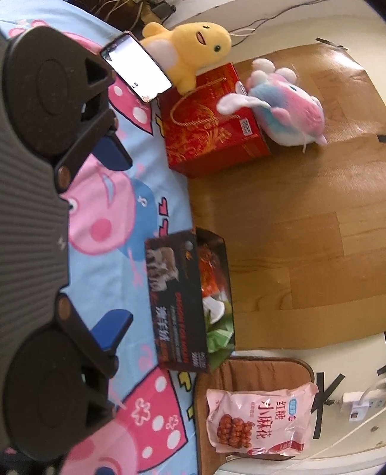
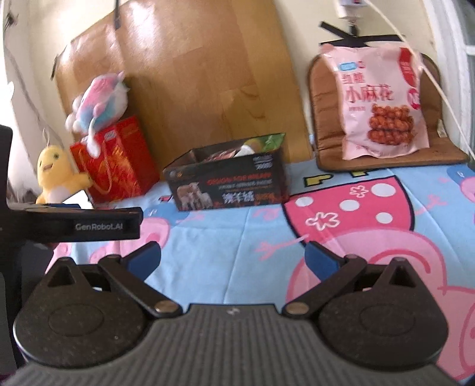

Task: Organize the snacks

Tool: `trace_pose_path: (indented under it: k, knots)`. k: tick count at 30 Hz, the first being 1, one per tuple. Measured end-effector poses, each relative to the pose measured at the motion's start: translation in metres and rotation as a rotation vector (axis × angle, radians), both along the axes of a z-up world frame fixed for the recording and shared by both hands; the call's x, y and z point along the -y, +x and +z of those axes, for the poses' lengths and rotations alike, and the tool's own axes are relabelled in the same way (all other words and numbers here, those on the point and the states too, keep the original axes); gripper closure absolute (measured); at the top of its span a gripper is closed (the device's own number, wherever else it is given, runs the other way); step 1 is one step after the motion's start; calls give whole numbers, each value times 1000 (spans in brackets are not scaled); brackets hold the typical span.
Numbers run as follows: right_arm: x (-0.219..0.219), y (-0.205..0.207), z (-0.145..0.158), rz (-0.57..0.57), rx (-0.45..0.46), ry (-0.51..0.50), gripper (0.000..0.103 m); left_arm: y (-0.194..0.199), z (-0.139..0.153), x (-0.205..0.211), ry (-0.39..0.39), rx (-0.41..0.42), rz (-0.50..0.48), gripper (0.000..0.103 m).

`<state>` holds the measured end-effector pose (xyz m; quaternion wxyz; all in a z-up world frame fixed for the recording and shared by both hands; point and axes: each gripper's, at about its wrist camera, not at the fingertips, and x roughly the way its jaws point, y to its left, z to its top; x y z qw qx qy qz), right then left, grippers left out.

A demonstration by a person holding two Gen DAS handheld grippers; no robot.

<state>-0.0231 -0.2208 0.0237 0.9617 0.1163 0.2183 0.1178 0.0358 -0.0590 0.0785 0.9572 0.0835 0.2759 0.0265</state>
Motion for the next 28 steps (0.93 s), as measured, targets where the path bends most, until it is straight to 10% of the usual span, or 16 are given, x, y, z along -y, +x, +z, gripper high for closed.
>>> trace_pose_path:
  k: [28]
  knots:
    - [29, -17, -25, -126, 61, 114, 0, 0, -6, 30, 43, 2, -33, 0]
